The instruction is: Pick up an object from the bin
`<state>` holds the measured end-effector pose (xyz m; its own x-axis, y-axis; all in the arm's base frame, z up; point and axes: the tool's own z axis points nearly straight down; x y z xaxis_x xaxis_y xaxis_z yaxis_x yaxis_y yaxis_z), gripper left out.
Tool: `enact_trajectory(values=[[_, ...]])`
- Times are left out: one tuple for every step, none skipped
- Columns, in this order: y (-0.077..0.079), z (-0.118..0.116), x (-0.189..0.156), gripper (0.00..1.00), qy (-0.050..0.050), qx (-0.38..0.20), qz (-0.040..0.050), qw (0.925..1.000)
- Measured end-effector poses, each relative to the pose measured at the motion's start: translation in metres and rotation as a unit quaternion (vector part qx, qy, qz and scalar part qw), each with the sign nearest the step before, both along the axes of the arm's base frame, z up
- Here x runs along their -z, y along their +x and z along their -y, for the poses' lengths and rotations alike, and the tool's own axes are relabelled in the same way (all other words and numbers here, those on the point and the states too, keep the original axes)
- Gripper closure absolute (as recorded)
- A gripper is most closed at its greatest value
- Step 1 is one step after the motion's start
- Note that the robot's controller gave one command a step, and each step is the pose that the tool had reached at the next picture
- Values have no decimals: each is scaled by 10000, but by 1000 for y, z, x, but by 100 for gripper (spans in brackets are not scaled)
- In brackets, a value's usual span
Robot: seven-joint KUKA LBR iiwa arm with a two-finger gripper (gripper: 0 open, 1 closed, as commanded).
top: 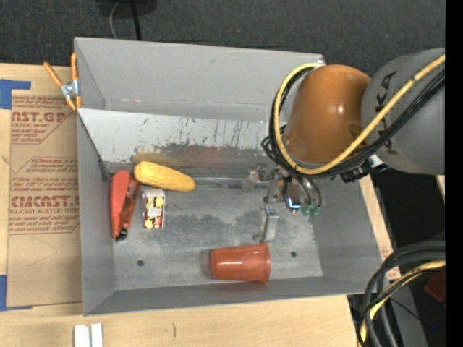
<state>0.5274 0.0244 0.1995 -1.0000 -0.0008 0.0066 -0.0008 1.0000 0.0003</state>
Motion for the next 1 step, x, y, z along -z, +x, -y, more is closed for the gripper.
enact_trajectory(values=[[2, 0, -4, 0, 1, 3, 38, 10000]])
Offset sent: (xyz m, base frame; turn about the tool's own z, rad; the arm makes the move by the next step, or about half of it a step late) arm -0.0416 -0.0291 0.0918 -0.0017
